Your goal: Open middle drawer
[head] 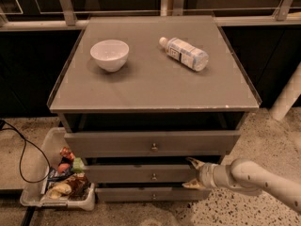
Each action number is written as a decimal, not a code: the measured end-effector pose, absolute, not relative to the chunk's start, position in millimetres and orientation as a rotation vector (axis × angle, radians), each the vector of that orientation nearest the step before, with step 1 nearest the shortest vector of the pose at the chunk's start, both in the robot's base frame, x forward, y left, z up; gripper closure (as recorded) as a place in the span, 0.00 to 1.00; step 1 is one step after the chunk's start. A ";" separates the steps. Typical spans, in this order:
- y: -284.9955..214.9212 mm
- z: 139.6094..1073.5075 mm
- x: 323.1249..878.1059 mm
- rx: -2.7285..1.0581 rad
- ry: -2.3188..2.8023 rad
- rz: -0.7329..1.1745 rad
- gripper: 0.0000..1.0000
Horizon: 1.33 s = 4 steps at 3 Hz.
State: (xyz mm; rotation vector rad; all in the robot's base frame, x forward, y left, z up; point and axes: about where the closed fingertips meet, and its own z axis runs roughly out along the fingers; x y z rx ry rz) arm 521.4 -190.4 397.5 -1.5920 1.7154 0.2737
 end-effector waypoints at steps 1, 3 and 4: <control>-190.4 397.9 521.4 -1.592 1.715 0.274 0.66; -190.6 407.2 521.6 -1.592 1.715 0.273 1.00; -189.7 423.7 519.3 -1.582 1.692 0.248 1.00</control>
Offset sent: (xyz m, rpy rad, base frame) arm -0.1192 -0.0315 -0.0148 0.0700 0.0931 -0.0086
